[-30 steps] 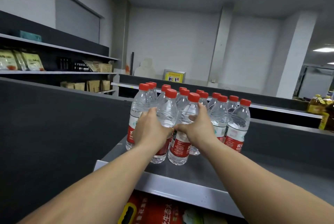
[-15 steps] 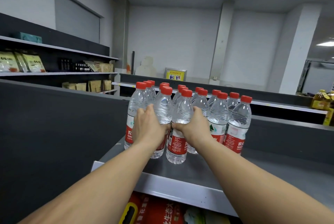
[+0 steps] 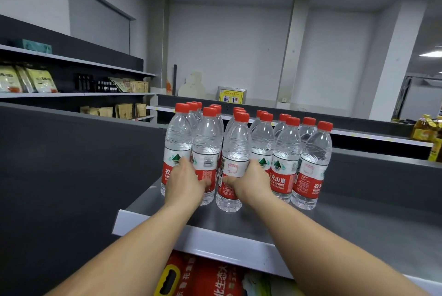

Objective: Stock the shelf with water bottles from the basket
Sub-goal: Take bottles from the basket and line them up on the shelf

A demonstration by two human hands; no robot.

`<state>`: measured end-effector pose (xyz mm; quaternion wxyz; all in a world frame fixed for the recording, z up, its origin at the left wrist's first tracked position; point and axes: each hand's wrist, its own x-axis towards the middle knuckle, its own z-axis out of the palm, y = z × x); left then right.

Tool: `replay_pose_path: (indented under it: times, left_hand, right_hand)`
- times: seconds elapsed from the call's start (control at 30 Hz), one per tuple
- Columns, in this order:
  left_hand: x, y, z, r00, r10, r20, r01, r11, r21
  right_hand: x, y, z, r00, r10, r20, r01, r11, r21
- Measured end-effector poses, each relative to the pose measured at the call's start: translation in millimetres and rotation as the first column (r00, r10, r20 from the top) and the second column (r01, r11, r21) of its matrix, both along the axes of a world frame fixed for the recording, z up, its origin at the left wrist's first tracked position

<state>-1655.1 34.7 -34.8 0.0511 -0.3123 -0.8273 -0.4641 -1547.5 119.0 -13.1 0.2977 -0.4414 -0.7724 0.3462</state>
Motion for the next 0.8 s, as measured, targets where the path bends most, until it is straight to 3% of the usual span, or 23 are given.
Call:
replay_pose_path:
  times: [0.43, 0.8]
  left_hand:
    - [13, -25, -4, 0.989, -0.127, 0.080, 0.130, 0.991, -0.024]
    - [50, -142, -45, 0.920, -0.306, 0.246, 0.311, 0.950, 0.020]
  right_hand:
    - [5, -13, -20, 0.999, -0.022, 0.049, 0.023, 1.000, -0.010]
    - [50, -106, -29, 0.993, -0.120, -0.013, 0.121, 0.984, 0.133]
